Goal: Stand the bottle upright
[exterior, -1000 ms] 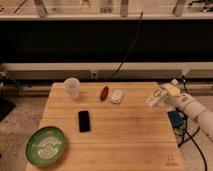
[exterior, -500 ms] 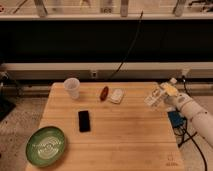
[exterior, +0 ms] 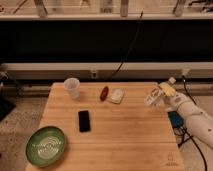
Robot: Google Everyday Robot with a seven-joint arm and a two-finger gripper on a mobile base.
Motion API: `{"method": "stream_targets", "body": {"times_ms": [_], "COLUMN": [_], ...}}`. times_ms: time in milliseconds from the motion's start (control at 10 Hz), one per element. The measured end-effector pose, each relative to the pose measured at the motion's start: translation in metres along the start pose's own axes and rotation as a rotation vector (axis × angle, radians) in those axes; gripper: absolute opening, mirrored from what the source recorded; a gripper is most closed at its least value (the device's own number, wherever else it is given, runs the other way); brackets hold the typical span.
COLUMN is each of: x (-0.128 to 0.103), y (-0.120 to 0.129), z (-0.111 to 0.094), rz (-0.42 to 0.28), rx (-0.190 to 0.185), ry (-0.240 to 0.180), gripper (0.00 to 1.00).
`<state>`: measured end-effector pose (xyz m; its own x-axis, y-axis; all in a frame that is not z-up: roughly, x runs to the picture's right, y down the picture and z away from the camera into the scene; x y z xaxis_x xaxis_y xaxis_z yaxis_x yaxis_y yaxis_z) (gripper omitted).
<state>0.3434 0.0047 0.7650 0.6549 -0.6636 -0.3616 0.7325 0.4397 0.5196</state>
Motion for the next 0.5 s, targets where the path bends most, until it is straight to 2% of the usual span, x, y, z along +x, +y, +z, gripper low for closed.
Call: {"method": "stream_targets", "body": {"times_ms": [500], "x": [-0.0072], "y": [-0.0045], "z": [0.0088], "rz": [-0.018], "rx": [-0.011], "ry": [-0.012], "gripper": [0.00]}}
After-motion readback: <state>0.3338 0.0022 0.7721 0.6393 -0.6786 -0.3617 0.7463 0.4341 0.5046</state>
